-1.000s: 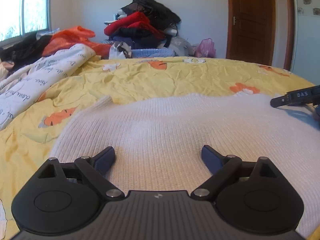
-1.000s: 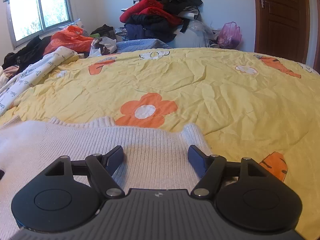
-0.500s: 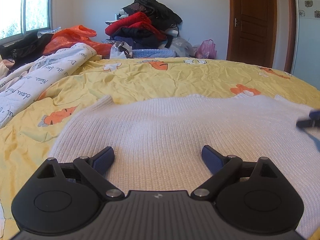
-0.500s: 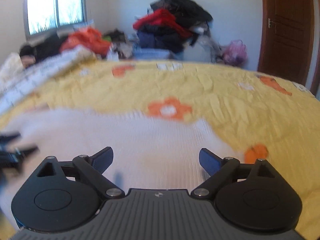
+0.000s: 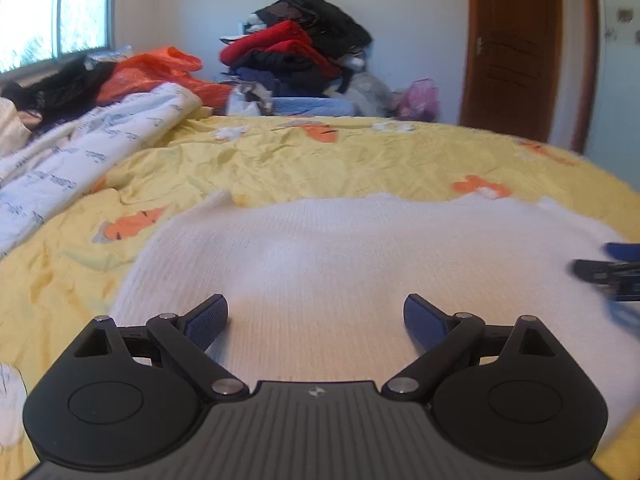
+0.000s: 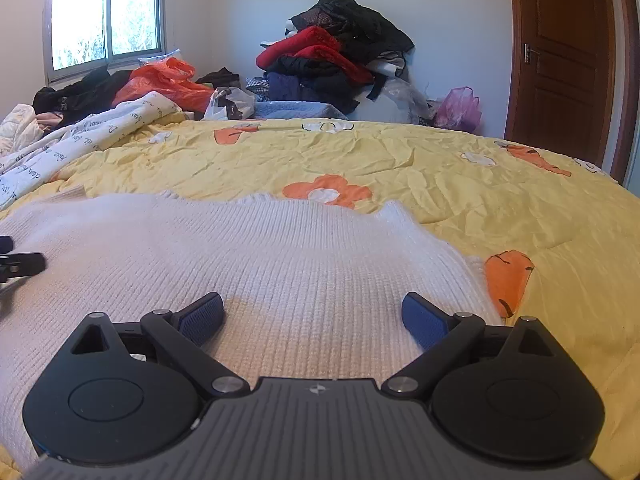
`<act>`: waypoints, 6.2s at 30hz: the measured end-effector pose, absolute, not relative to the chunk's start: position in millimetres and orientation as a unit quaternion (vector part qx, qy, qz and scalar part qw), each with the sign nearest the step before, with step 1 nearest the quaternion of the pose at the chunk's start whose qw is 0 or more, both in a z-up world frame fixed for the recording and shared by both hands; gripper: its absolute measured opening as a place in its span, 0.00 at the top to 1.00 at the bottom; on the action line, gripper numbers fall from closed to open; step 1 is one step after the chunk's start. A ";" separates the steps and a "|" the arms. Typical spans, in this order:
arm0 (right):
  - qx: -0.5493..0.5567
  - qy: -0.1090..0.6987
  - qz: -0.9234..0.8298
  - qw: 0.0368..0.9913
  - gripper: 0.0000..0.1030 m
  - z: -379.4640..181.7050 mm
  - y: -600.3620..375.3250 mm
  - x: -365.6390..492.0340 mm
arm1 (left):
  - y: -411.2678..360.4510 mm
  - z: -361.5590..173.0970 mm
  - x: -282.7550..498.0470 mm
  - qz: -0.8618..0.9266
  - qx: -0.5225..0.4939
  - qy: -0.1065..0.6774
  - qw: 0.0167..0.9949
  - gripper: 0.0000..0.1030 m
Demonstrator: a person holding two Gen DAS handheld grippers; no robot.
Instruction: Fold small clothes
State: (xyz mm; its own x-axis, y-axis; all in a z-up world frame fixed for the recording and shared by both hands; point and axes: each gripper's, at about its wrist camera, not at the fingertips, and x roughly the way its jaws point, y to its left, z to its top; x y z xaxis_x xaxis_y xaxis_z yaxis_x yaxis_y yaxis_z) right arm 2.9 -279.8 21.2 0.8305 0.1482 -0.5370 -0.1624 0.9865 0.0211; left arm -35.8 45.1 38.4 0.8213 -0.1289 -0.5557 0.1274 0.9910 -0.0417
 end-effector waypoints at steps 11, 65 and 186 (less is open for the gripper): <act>-0.004 0.277 0.085 0.957 0.06 21.6 -281.1 2.8 | 41.9 13.4 -71.9 -0.062 0.010 0.276 0.959 0.06; -0.009 0.292 0.140 0.946 0.00 53.9 -247.6 -64.0 | 99.4 44.2 -141.5 0.004 -0.082 0.285 0.955 0.03; 0.238 0.401 0.277 0.840 0.72 73.8 -362.4 81.7 | -179.1 60.5 -104.4 -0.243 0.180 0.236 0.923 0.88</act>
State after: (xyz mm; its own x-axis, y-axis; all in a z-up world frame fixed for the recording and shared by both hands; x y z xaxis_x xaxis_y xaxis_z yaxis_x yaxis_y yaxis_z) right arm 81.7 -362.4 73.8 0.5253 0.6562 -0.5418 -0.2749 0.7334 0.6217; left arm -104.4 -179.1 60.5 0.7698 -0.3638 -0.5244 0.5344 0.8166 0.2180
